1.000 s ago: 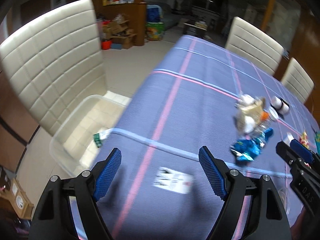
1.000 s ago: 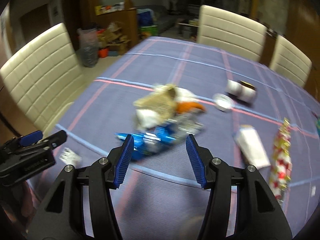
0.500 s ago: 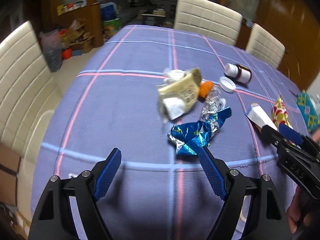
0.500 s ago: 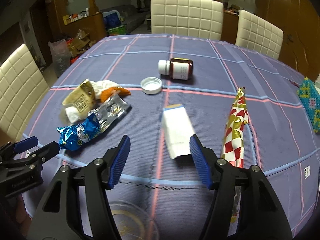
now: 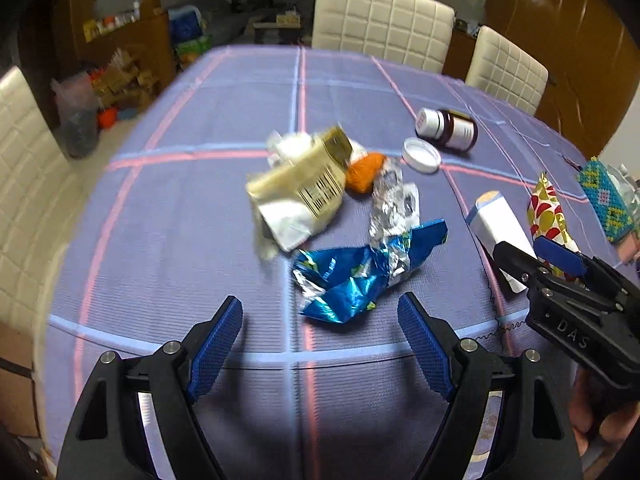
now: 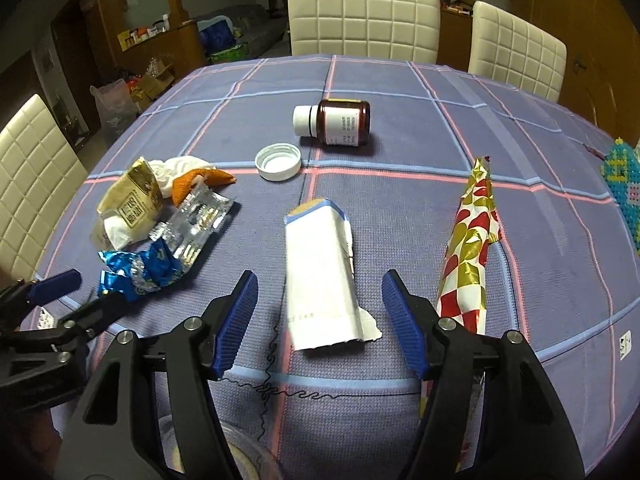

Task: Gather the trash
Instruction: 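Grasp the white paper box with right tool while left tool grasps the blue foil wrapper, then carry both items to the clear bin and open both tools to drop them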

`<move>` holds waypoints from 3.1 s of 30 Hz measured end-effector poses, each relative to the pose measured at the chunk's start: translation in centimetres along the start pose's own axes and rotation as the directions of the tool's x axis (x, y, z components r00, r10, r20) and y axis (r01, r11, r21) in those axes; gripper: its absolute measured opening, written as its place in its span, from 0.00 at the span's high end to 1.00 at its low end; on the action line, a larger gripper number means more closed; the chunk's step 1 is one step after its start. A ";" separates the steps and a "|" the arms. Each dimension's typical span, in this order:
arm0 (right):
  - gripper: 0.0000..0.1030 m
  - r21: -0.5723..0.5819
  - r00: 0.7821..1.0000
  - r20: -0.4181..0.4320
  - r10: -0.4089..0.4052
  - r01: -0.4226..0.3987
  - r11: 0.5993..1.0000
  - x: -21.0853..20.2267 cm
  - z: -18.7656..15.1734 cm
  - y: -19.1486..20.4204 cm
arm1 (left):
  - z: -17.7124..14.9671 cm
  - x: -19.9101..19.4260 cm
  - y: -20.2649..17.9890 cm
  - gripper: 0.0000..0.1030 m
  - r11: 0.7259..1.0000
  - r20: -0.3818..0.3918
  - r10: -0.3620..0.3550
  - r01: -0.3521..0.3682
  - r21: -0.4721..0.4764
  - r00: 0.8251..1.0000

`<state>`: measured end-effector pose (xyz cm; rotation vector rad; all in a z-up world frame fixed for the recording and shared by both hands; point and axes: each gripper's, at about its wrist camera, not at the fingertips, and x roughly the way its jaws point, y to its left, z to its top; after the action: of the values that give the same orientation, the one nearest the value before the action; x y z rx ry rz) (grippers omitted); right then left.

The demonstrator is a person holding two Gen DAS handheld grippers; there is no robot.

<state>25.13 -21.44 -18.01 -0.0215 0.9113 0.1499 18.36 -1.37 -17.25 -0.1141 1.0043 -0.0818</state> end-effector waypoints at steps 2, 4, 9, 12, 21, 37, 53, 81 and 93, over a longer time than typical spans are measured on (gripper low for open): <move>0.37 -0.006 1.000 -0.001 -0.017 0.017 1.000 0.3 -0.1 0.0 | 0.1 0.7 -0.1 0.23 1.000 -0.009 -0.009 0.009 -0.001 1.000; 0.38 -0.006 1.000 -0.009 -0.026 0.026 1.000 0.6 -0.3 -0.2 | 0.4 1.1 -0.5 0.23 1.000 -0.005 0.005 -0.004 0.017 1.000; 0.63 0.000 0.999 -0.038 -0.009 0.009 1.000 1.4 -0.6 -0.3 | 0.6 1.4 -0.7 0.27 1.000 0.015 0.003 -0.004 0.015 1.000; 0.65 -0.003 0.999 -0.032 0.007 -0.008 1.000 1.0 -0.7 0.0 | 0.2 0.8 -0.5 0.52 1.000 0.028 -0.005 0.004 0.026 1.000; 0.65 -0.057 1.000 0.015 0.026 -0.025 0.998 -1.6 -1.0 2.7 | -1.2 -2.1 0.3 0.78 1.000 0.080 -0.015 0.013 0.028 0.997; 0.65 -0.223 0.990 0.063 0.127 -0.110 0.968 -5.8 -1.3 11.2 | -3.1 -8.6 6.9 0.79 0.993 0.203 0.084 -0.065 -0.100 0.976; 0.65 -0.395 0.974 0.011 0.227 -0.204 0.896 -5.6 -0.9 21.7 | -4.9 -10.6 15.6 0.79 0.950 0.196 0.234 -0.180 -0.257 0.952; 0.65 -0.539 0.944 -0.113 0.309 -0.319 0.779 -1.9 -0.8 34.3 | -7.3 -9.8 27.0 0.79 0.853 0.114 0.364 -0.281 -0.440 0.924; 0.65 -0.557 0.936 -0.119 0.330 -0.338 0.759 -1.2 -0.1 36.8 | -6.9 -9.1 29.3 0.79 0.829 0.091 0.389 -0.305 -0.469 0.917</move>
<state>19.22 14.84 -15.49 -0.4233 0.8489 0.7627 8.11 28.41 -17.20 -0.3507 0.8293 0.4957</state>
